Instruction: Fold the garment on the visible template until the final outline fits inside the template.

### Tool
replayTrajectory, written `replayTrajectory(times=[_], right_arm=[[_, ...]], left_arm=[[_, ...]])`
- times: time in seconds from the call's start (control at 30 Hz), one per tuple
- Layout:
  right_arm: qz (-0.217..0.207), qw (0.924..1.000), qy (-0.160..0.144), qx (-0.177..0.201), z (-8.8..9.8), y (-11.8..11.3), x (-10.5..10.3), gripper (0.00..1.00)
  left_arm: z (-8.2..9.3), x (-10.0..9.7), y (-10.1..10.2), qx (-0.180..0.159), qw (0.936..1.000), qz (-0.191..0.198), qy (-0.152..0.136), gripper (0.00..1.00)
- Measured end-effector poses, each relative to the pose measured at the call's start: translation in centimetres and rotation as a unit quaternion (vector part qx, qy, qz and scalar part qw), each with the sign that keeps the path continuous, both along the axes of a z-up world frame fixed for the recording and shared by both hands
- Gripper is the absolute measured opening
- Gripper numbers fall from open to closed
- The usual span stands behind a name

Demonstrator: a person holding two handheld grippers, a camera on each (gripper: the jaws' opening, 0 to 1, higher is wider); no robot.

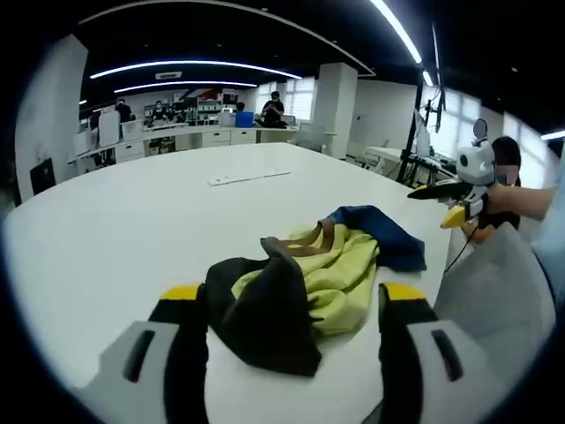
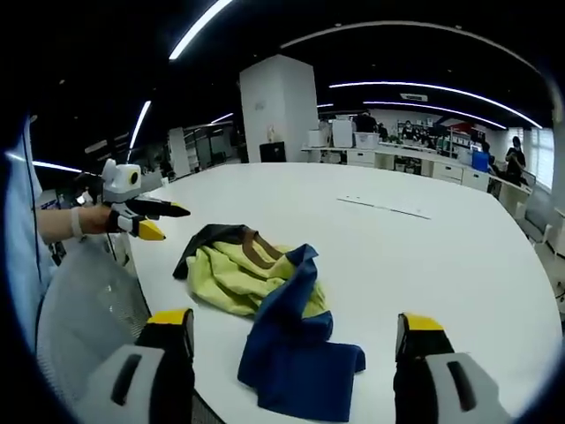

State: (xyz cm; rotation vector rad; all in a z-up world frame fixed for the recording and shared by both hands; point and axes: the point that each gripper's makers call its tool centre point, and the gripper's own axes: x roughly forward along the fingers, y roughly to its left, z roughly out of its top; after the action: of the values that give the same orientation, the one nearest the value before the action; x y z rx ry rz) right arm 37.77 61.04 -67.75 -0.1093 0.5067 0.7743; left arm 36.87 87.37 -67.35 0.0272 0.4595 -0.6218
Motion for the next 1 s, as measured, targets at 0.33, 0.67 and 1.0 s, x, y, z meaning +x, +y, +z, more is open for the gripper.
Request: replayTrajectory(times=[0.33, 0.67, 1.0], right_arm=[[-0.016, 0.9998, 0.005, 0.011, 0.2, -0.1, 0.3, 0.93], [-0.012, 0.9999, 0.002, 0.009, 0.7, 0.7, 1.1, 0.93], [-0.022, 0.9991, 0.01, 0.035, -0.1, 1.0, 2.0, 0.92]], left_arm=[[0.1, 0.5, 0.0, -0.007, 1.0, -0.005, -0.004, 0.73], [0.9, 1.8, -0.2, -0.029, 0.9996, -0.003, -0.002, 0.74], [1.1, 2.3, 0.0, -0.014, 0.9999, 0.004, 0.007, 0.7]])
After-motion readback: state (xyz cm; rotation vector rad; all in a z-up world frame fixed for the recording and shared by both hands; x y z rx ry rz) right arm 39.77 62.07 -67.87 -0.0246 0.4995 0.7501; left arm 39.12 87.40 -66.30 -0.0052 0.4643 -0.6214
